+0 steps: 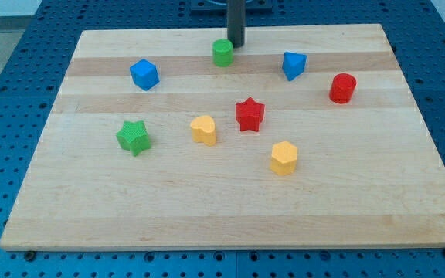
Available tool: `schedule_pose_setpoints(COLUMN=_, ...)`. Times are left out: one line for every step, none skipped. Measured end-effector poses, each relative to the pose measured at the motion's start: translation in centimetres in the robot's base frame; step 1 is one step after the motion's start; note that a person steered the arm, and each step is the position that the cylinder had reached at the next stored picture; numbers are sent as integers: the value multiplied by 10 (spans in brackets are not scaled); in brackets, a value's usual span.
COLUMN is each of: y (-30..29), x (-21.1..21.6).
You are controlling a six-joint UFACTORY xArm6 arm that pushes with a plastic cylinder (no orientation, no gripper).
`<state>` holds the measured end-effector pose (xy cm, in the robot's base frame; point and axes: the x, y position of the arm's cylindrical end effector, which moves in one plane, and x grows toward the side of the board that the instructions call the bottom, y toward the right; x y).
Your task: Move the green circle diagonal to the red star
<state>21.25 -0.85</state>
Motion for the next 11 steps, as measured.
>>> schedule_pose_setpoints(y=-28, x=-15)
schedule_pose_setpoints(y=-46, x=-11)
schedule_pose_setpoints(y=-47, x=-11)
schedule_pose_setpoints(y=-34, x=2)
schedule_pose_setpoints(y=-30, x=-10)
schedule_pose_setpoints(y=-26, x=-20)
schedule_pose_setpoints(y=-25, x=-3)
schedule_pose_setpoints(y=-24, x=2)
schedule_pose_setpoints(y=-23, x=4)
schedule_pose_setpoints(y=0, x=50)
schedule_pose_setpoints(y=6, x=65)
